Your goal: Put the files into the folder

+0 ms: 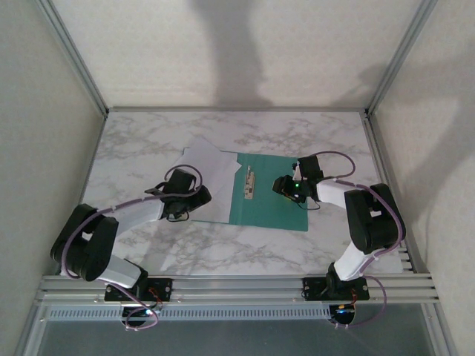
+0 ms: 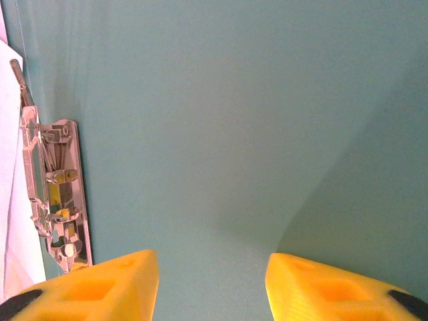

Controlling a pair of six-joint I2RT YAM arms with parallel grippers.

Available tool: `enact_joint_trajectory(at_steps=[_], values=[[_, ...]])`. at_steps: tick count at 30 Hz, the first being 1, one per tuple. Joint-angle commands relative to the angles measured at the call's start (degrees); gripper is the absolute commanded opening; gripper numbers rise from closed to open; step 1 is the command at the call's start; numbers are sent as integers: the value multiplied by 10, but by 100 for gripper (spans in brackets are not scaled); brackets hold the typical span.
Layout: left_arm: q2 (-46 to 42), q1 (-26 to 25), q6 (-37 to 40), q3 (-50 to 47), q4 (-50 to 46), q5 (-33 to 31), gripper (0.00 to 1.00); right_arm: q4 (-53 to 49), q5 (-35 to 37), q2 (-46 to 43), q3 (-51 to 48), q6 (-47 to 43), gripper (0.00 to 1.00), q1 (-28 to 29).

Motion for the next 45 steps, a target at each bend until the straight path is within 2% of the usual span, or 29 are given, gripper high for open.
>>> enact_joint_trajectory(at_steps=[1, 5, 8, 12, 15, 19, 22, 26, 32, 36, 45], values=[[-29, -23, -44, -15, 7, 50, 91, -62, 1, 37, -9, -7, 49, 15], [-83, -30, -46, 3, -17, 44, 91, -73, 0, 33, 7, -11, 49, 16], [-105, -17, -7, 40, -60, -7, 92, -86, -4, 25, 25, -17, 49, 19], [-81, 56, 80, 87, -116, -75, 93, -108, -8, 8, 51, -32, 51, 23], [-64, 116, 119, 98, -89, -79, 94, -126, -9, -8, 70, -36, 52, 29], [-4, 167, 151, 117, -48, -103, 100, -138, -11, -31, 83, -27, 53, 44], [62, 207, 166, 146, -33, -91, 100, -140, -15, -45, 85, -18, 54, 51], [115, 230, 192, 174, -6, -69, 100, -143, -18, -61, 84, -10, 55, 57], [187, 238, 240, 231, -12, -51, 100, -117, -36, -80, 67, 23, 61, 80], [220, 238, 268, 265, -15, -15, 99, -91, -42, -80, 67, 62, 63, 112], [272, 237, 298, 307, -38, 55, 98, -18, -29, -6, 107, 140, 66, 202]])
